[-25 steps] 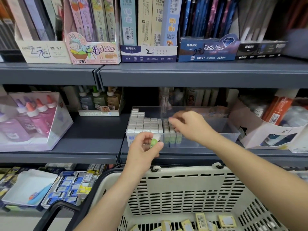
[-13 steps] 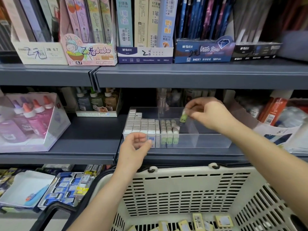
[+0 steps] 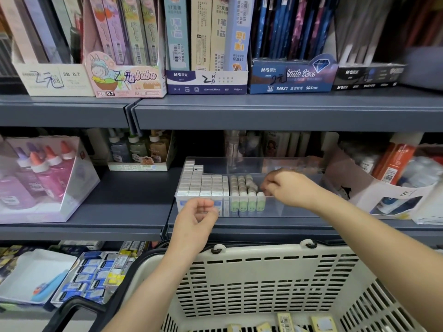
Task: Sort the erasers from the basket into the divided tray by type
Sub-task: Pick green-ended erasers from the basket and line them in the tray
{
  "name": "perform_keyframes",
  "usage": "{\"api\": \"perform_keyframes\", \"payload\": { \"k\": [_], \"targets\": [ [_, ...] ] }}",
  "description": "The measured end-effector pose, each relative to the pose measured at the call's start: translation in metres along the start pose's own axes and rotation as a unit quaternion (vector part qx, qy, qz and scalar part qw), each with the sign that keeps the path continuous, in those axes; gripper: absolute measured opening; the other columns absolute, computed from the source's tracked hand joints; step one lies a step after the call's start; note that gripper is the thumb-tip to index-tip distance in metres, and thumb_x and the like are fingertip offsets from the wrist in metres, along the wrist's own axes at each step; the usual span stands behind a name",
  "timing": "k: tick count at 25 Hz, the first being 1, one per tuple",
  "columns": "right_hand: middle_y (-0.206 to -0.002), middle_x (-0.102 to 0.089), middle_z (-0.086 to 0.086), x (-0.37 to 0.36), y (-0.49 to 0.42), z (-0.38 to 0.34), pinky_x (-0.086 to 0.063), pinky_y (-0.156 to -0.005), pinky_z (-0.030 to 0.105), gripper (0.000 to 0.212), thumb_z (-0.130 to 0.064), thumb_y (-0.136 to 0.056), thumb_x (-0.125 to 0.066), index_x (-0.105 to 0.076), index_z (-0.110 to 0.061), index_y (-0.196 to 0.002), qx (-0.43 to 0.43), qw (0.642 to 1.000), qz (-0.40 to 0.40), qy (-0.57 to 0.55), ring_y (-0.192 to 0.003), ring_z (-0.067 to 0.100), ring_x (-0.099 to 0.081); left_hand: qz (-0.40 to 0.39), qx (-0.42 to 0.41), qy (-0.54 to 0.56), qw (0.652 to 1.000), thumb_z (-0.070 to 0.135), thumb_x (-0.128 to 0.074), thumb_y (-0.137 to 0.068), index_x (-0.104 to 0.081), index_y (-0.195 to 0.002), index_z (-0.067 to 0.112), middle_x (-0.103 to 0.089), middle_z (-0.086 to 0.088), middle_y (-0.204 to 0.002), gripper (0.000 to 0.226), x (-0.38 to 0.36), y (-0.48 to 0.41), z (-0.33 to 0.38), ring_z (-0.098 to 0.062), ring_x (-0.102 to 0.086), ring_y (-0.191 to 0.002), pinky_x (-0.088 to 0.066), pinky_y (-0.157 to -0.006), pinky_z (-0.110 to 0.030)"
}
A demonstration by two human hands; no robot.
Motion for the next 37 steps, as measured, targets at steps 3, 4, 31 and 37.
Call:
{"api": "perform_keyframes", "payload": {
  "k": [3,4,31,37],
  "targets": [
    [-0.102,-0.068,0.009,0.007,-0.011,-0.008,-0.051,-0.088,0.040,0.022,-0.004,-0.089,-0.041,-0.057,-0.016,-0.079,-0.049,0.994,0.007,-0.102,-0.097,0.026,-0.063,-0.003,-0.002,-0.006,1.000,0.015,-0.060,-0.088,-0.057,-0.091,0.030,-0.062,0.009,-0.095,0.015,0.000,0.000,-0.001,-0.004,-0.058,-0.084,-0.053,-0.088,-0.039],
    [-0.102,-0.067,0.012,0.008,-0.015,-0.011,-0.052,-0.087,0.041,0.023,-0.002,-0.088,-0.040,-0.059,-0.013,-0.080,-0.065,0.993,-0.010,-0.100,-0.095,0.029,-0.063,-0.005,-0.004,-0.010,1.000,0.016,-0.060,-0.088,-0.057,-0.091,0.030,-0.062,0.009,-0.095,0.015,0.000,0.000,-0.001,-0.004,-0.058,-0.085,-0.053,-0.088,-0.039],
    [-0.103,-0.069,0.000,0.025,0.016,-0.019,-0.050,-0.088,0.035,0.028,-0.013,-0.093,-0.039,-0.065,-0.016,-0.101,-0.016,0.997,-0.005,-0.071,-0.099,0.022,-0.063,0.023,-0.058,-0.037,0.997,0.017,-0.058,-0.090,-0.057,-0.089,0.030,-0.062,0.011,-0.089,0.013,-0.002,0.013,-0.004,-0.004,-0.057,-0.081,-0.051,-0.077,-0.021],
    [-0.065,-0.062,-0.023,-0.020,0.118,-0.013,-0.037,-0.053,0.009,0.012,-0.029,-0.088,-0.056,-0.068,-0.031,-0.085,0.084,0.990,-0.052,-0.104,-0.060,-0.006,-0.056,-0.048,-0.111,-0.116,0.986,0.033,-0.052,-0.083,-0.054,-0.084,0.038,-0.059,0.015,-0.077,0.005,-0.013,0.072,0.001,0.003,-0.053,-0.069,-0.044,-0.063,-0.011]
  ]
}}
Point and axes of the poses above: each hand's wrist, its own y-axis away from the middle knuckle, its own x-axis out of the back of the hand, z = x × y, the point moved 1 cm from there along -y, towards the middle knuckle
